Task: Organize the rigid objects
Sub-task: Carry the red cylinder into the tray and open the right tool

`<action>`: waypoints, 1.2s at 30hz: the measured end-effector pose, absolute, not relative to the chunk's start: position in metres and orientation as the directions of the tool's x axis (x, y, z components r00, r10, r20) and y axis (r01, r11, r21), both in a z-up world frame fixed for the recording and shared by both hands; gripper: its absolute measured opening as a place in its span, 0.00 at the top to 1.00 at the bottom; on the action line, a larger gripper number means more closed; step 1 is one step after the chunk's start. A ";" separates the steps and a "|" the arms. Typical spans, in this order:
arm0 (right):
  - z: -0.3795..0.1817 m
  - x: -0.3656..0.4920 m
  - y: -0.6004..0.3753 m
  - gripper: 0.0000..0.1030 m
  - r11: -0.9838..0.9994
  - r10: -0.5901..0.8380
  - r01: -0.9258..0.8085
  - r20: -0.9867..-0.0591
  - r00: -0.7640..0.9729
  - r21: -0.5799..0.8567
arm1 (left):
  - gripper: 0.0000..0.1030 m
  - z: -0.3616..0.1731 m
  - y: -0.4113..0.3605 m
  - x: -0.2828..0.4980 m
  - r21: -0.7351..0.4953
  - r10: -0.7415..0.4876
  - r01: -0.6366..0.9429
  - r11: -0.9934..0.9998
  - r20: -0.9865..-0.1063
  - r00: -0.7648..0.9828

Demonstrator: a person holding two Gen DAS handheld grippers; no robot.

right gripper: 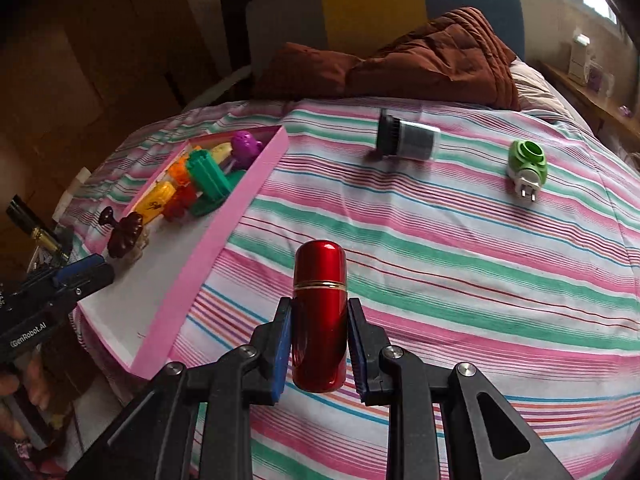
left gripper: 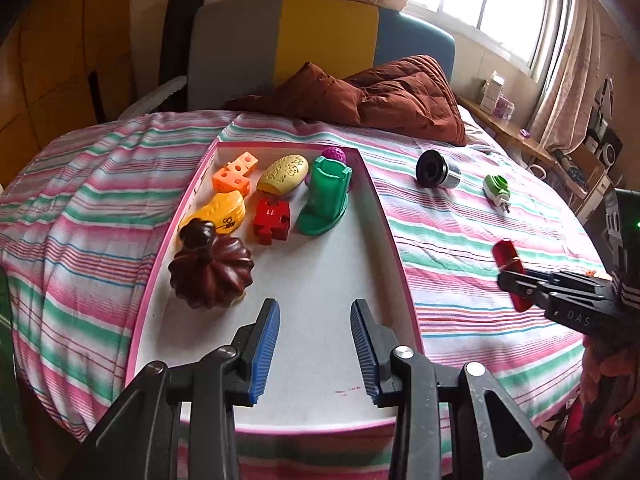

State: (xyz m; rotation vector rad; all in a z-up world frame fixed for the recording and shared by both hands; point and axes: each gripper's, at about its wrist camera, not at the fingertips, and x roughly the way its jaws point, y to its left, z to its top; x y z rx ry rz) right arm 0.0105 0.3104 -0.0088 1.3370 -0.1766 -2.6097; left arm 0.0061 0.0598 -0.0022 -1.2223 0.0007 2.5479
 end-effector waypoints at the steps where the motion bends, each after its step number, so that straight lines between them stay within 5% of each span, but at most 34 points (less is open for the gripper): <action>1: -0.007 0.010 0.303 0.75 -0.970 -0.243 0.137 -0.785 -0.570 0.200 | 0.64 -0.002 0.057 0.007 -0.138 0.283 -0.280 -0.950 -0.759 -0.587; 20: 0.001 -0.021 0.169 0.75 -0.911 -0.388 0.325 -0.792 -0.472 0.253 | 0.64 -0.009 0.016 0.010 -0.173 0.269 -0.216 -0.961 -0.760 -0.592; 36: -0.029 -0.058 0.148 0.73 -0.935 -0.351 0.206 -0.838 -0.418 0.288 | 0.64 -0.013 0.001 0.004 -0.167 0.224 -0.151 -0.974 -0.772 -0.594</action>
